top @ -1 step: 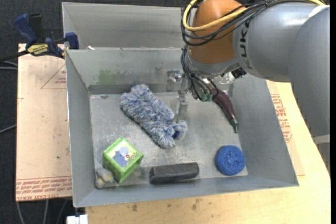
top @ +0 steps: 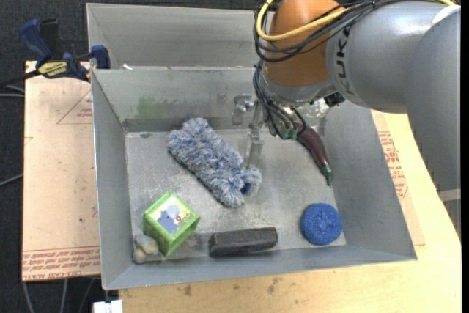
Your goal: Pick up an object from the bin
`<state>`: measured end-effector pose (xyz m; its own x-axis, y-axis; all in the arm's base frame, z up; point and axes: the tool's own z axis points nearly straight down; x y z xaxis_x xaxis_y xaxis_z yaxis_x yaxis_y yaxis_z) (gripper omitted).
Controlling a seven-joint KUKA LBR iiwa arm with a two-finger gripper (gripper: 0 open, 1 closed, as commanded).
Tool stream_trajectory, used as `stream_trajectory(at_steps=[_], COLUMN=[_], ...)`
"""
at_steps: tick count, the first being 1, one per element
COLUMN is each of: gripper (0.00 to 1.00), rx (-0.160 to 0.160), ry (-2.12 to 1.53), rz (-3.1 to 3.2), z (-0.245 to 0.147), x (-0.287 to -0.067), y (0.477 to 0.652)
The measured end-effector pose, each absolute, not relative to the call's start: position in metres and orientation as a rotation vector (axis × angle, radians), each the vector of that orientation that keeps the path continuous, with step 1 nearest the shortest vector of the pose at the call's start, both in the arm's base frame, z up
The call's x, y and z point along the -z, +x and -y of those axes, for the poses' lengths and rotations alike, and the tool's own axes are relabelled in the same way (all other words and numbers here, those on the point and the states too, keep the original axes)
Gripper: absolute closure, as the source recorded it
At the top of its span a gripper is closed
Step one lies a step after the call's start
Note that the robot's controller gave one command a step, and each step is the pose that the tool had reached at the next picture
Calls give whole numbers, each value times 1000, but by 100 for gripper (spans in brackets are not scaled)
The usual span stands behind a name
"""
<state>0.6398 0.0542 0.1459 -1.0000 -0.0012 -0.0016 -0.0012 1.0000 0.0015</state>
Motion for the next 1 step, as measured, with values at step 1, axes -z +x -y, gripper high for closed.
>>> stream_trajectory(at_steps=[1], gripper=[0], rx=[-2], ry=[-4], rz=[-3139], z=[-55], x=[-145], y=[640])
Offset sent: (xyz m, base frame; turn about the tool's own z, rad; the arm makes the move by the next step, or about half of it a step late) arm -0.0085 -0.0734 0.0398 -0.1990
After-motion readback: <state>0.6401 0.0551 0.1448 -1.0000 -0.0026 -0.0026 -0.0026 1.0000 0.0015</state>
